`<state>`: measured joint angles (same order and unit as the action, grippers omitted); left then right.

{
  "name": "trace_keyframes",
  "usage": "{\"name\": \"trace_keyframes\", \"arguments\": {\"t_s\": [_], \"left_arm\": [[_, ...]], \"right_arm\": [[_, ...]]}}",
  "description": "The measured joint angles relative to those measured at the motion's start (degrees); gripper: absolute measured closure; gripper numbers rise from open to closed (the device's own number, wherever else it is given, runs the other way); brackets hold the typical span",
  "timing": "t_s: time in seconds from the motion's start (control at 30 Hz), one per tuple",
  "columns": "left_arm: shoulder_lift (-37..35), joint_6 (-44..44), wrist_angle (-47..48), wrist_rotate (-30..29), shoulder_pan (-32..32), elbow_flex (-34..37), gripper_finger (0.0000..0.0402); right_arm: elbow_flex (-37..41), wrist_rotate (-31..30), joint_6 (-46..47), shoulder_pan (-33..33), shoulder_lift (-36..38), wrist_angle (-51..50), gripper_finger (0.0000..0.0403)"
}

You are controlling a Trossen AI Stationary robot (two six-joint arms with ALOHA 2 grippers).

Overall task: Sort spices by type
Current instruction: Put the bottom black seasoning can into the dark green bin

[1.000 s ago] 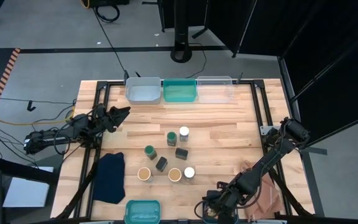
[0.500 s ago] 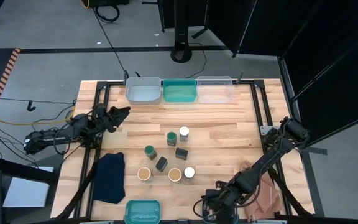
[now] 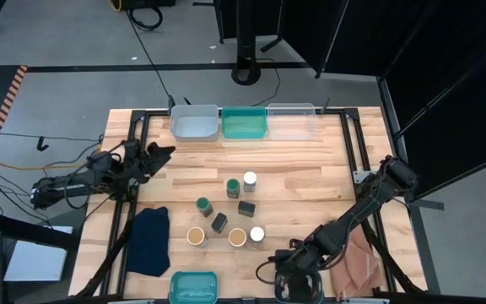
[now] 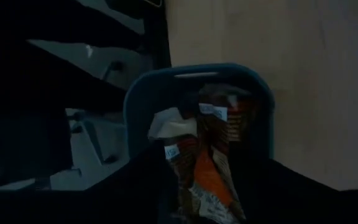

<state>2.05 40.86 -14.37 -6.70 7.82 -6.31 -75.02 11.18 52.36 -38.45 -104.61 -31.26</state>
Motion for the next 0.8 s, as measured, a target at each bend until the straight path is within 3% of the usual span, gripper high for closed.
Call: {"name": "trace_keyframes", "arguments": {"t_s": [0.2, 0.47, 0.63, 0.8], "left_arm": [[6.6, -1.8, 8.0, 3.4, 0.0, -7.6, 0.0073], [21.9, -8.3, 17.7, 7.9, 0.0, -19.7, 0.0073], [33.0, -12.8, 18.6, 11.3, -1.2, -27.1, 0.0073], [42.7, -16.9, 24.4, 12.4, -3.0, -35.2, 0.0073]], "right_arm": [[0.0, 0.1, -1.9, 2.0, 3.2, -6.0, 0.0221], [0.0, -2.0, -6.2, 3.9, 7.8, -19.2, 0.0221], [0.0, -8.0, -8.3, 4.2, 10.4, -27.5, 0.0221], [0.0, -19.6, -12.3, 4.5, 12.8, -34.3, 0.0221]]}}
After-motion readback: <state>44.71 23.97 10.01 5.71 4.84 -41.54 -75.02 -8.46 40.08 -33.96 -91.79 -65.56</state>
